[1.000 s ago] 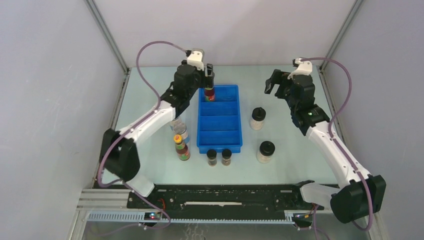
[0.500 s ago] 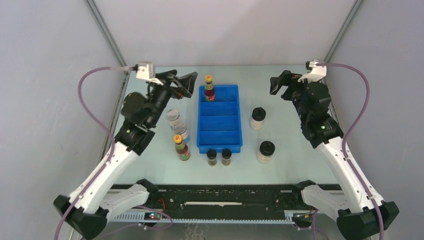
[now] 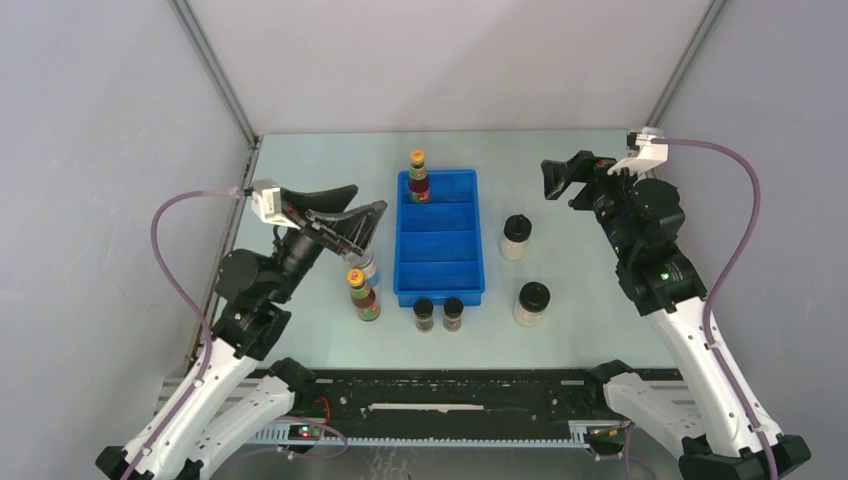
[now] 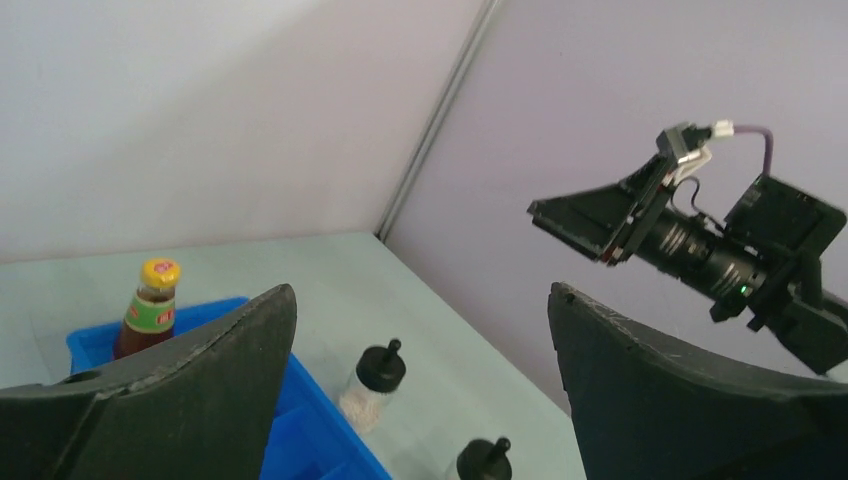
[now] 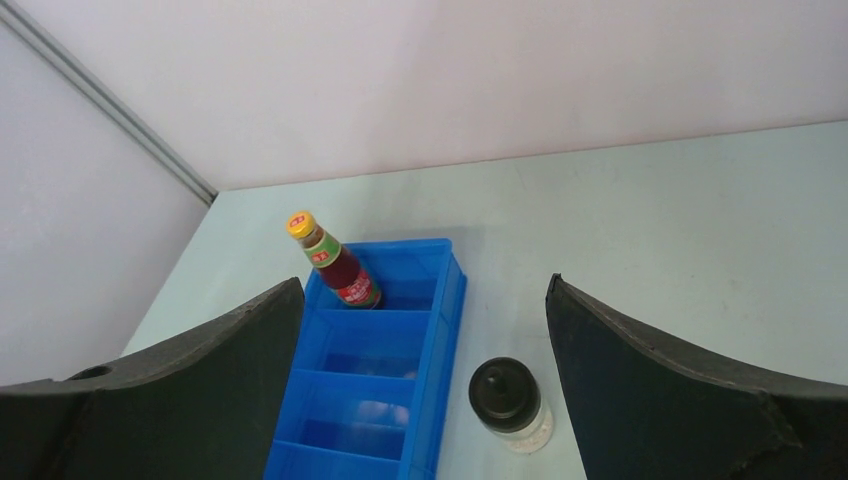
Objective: Organize the condiment bottles
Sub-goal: Pick up the bottle from the center of the board, then place the bottle in the storage box.
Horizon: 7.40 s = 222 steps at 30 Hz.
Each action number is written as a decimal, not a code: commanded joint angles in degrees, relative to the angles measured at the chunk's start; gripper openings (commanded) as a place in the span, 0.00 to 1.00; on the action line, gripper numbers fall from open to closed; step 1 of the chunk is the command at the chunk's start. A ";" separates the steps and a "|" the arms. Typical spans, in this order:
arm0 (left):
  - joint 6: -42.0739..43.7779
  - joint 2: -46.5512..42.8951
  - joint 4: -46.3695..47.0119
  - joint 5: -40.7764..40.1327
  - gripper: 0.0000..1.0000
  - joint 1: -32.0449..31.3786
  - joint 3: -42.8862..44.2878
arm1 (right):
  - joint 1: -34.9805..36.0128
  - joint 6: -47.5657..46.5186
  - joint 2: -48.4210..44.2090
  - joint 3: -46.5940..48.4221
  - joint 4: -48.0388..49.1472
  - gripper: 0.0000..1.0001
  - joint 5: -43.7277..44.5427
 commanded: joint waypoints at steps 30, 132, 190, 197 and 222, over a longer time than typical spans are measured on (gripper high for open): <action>-0.70 -0.35 -39.48 -78.88 0.75 -42.05 -6.22 | 2.31 0.27 -5.25 -3.43 -1.56 1.00 -2.35; 9.50 2.18 -15.55 -94.15 0.00 -48.58 -16.66 | 2.34 -0.58 -8.27 -4.54 -1.41 1.00 -3.60; 34.14 18.26 -2.63 -64.26 0.00 -42.73 9.88 | 1.74 -0.45 -8.24 -4.55 -1.63 1.00 -2.10; 32.84 21.47 -3.33 -57.89 0.00 -37.28 12.88 | -0.06 -0.16 -6.79 -4.54 0.21 1.00 -3.29; 27.89 37.60 -0.52 -36.47 0.00 -21.76 25.17 | -6.12 1.66 2.54 -2.84 6.49 1.00 -5.80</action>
